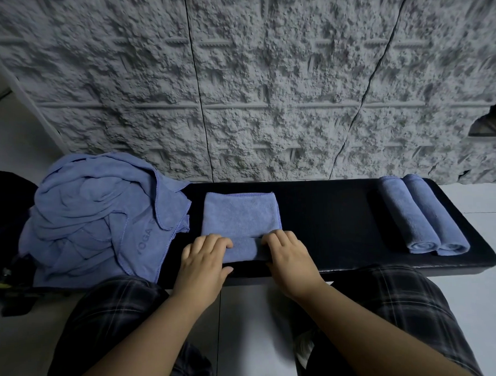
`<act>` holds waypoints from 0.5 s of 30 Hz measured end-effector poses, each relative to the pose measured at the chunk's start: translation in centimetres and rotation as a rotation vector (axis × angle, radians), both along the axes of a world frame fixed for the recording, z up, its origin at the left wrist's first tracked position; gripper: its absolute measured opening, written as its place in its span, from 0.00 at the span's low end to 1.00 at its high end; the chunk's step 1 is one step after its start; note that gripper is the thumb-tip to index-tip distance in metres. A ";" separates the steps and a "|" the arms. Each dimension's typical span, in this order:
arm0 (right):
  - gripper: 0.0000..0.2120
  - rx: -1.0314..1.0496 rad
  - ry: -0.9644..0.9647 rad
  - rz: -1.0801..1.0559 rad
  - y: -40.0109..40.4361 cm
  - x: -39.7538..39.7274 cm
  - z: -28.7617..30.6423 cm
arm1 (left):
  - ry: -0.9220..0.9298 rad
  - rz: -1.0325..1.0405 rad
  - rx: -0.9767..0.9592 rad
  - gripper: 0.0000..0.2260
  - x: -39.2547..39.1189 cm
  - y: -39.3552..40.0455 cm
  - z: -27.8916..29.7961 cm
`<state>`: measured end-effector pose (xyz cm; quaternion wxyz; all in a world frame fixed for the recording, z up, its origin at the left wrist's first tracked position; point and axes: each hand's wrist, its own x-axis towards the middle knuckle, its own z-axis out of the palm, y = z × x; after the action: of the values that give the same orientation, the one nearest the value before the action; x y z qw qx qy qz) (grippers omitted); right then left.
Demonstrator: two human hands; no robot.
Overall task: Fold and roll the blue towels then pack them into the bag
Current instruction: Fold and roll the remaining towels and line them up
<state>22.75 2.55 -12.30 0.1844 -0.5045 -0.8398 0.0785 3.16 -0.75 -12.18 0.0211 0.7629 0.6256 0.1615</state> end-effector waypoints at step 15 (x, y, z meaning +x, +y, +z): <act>0.11 -0.196 0.068 0.026 1.6 1.1 1.2 | -0.132 0.016 -0.064 0.12 -0.8 0.9 0.1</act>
<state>23.85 4.19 -11.07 0.1614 -0.5063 -0.8278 0.1799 2.34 0.10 -12.11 0.0854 0.7445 0.6338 0.1915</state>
